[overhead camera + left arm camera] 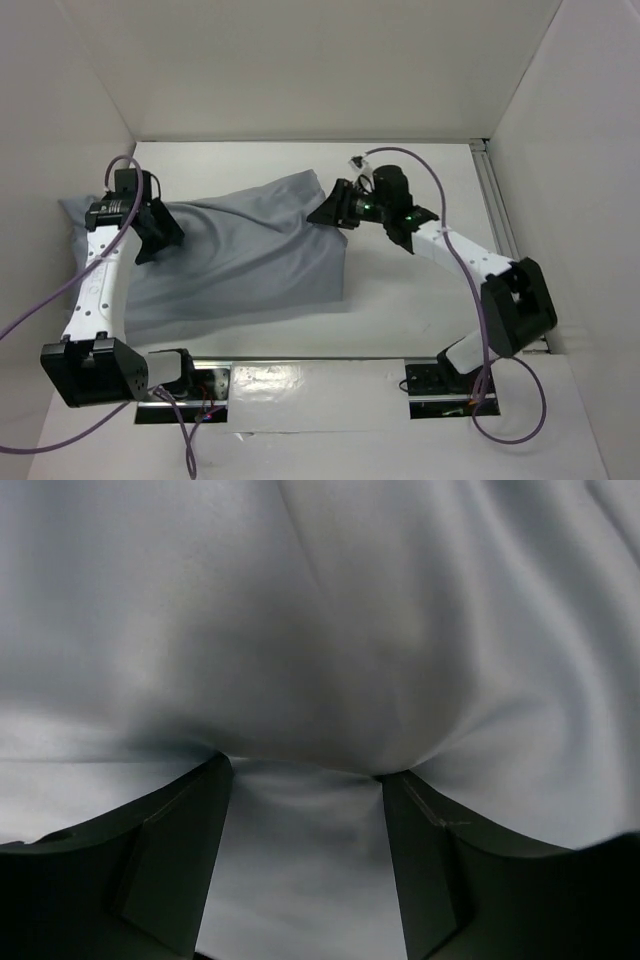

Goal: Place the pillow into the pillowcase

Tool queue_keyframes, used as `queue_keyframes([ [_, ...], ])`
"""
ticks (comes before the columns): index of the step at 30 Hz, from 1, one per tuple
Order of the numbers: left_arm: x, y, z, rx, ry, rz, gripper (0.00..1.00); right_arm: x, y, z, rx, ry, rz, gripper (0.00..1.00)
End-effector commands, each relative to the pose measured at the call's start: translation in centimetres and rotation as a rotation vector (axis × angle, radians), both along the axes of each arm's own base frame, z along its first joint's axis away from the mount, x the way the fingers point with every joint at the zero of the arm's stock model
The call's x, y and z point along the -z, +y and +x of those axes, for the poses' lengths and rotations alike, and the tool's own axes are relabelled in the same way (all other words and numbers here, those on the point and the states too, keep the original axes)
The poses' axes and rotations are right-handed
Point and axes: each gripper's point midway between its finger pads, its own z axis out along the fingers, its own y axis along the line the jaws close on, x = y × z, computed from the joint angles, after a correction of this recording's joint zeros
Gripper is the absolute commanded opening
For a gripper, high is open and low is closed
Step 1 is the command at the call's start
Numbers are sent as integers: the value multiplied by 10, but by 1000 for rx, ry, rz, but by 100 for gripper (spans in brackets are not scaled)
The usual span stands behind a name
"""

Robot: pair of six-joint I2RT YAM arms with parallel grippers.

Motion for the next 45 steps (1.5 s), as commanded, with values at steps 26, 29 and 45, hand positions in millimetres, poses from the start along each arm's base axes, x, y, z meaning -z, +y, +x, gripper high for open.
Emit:
queue_keyframes([
  [26,-51,-155,101,515,-131,-95,65,-80,-265,51,937,-129,-536,100],
  [29,-61,-117,99,434,-161,-39,65,-121,-254,41,920,-228,-489,88],
  [45,69,-87,94,316,10,-124,66,114,-127,71,478,147,-635,13],
])
